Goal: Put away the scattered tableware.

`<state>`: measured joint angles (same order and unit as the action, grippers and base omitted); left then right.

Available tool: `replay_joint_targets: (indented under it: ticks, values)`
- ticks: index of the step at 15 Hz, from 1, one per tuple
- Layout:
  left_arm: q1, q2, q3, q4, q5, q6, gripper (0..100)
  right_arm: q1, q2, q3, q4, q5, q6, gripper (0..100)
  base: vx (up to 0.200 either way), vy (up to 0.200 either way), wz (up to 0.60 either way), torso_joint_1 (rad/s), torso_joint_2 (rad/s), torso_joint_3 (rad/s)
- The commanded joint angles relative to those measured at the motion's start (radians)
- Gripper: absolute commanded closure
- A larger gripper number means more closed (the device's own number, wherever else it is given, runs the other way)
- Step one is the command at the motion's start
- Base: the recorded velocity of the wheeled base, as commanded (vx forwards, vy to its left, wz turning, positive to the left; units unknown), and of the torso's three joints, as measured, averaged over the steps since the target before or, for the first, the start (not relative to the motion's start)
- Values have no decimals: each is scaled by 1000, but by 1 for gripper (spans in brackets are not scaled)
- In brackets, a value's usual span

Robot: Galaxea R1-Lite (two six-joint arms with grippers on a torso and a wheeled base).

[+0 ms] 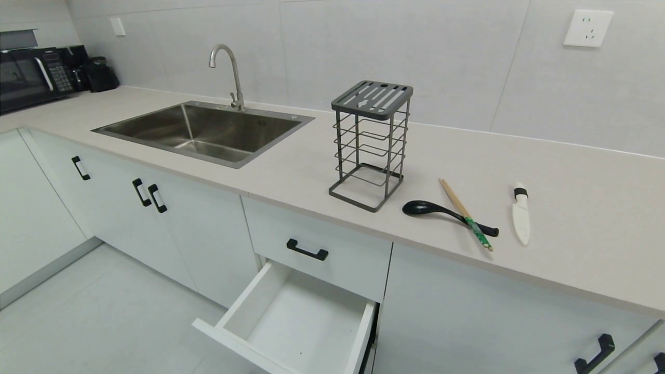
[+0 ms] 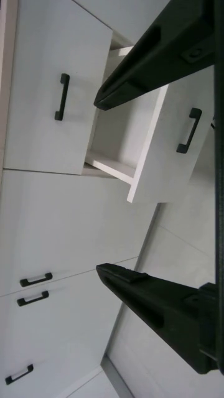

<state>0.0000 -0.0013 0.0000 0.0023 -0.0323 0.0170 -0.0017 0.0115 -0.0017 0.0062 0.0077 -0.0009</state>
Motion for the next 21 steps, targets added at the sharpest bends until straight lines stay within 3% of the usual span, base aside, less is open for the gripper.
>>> replay_joint_targets:
  ticks: [1, 9, 21]
  values:
    - [0, 1, 0, -1, 0, 0, 0, 0, 1, 0, 0, 2, -1, 100, 0, 0, 0, 212, -354, -168]
    - [0, 1, 0, -1, 0, 0, 0, 0, 1, 0, 0, 0, 1, 100, 0, 0, 75, 237, -450, -213]
    - [0, 1, 0, -1, 0, 0, 0, 0, 1, 0, -2, 0, -2, 100, 0, 0, 0, 77, -144, -69]
